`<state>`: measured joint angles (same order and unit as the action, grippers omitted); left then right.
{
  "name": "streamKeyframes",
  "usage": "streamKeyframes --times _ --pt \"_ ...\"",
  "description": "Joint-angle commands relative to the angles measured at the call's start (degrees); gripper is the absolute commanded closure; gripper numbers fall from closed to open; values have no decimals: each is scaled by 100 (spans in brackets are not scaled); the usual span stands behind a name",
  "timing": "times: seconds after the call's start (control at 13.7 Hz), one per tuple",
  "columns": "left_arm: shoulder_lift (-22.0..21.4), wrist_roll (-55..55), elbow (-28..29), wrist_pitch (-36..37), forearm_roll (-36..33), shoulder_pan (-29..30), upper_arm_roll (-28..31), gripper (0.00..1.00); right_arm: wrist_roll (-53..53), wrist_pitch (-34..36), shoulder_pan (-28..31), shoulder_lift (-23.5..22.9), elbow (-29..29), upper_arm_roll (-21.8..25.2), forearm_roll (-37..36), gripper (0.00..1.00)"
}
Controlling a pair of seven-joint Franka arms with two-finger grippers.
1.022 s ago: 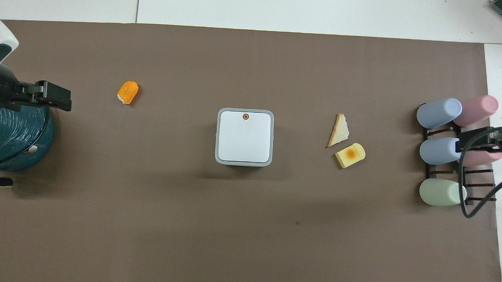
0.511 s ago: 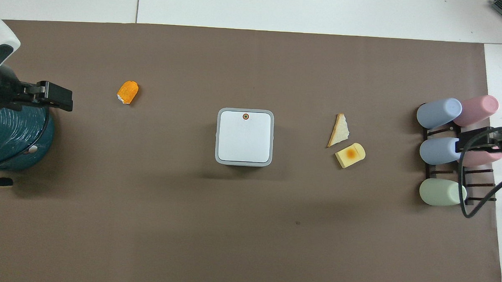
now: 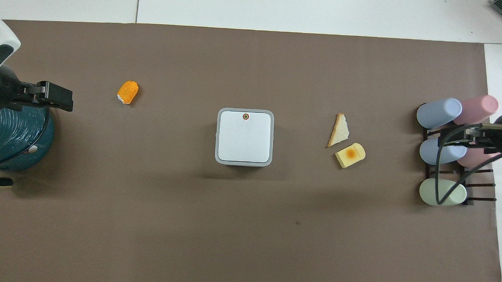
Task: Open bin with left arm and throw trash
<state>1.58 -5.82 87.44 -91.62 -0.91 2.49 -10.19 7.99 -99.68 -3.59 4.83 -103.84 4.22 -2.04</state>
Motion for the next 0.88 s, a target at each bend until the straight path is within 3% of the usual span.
streamKeyframes --times 0.0,0.51,0.8 --pt "-158 55 177 -128 -32 -38 35 0 448 -543 -116 125 -620 -9 63 0" --pt "-158 2 186 -146 -32 -55 35 0 1844 -1781 -625 -930 -944 -9 107 0" --pt "-184 20 248 -145 -15 -125 -9 0 3118 -2703 -758 -1291 -1436 -9 203 0"
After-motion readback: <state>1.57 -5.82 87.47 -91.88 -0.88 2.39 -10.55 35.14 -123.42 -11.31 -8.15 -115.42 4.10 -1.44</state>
